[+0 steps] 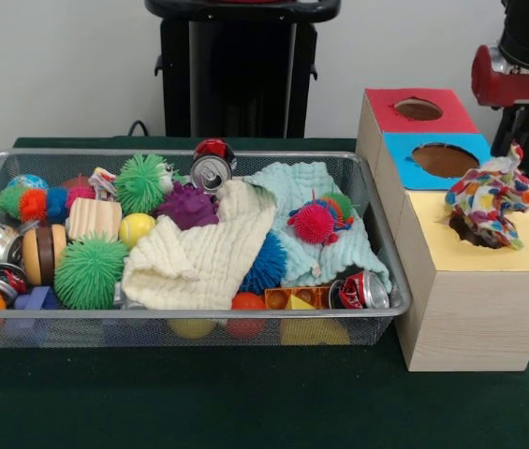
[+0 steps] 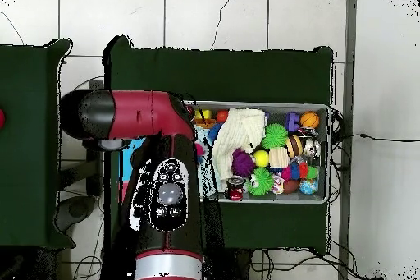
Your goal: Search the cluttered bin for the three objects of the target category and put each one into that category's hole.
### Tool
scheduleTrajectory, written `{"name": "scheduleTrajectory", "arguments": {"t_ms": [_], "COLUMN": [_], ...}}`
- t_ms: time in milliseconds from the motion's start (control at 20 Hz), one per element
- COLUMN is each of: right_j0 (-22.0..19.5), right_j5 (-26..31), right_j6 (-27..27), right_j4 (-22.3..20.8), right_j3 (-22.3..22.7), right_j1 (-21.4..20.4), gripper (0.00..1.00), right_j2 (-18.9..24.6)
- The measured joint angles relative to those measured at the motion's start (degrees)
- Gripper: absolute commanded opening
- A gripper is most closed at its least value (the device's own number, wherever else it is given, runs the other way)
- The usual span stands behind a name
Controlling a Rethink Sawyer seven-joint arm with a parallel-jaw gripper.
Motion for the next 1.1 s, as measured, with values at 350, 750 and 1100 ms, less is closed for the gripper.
{"name": "scheduleTrajectory", "arguments": {"t_ms": [350,750,1100], "right_j0": [0.0,0.0,0.0], "right_j5": [0.0,0.0,-2.0], "right_j6": [0.0,0.0,0.0], "right_j4": [-0.2,-0.2,-0.2], "right_j3": [0.0,-0.8,-3.1], "right_j1": [0.4,1.6,4.0], "gripper": [0.0,0.0,0.0], "right_j2": [-1.4,-3.0,-3.9]}}
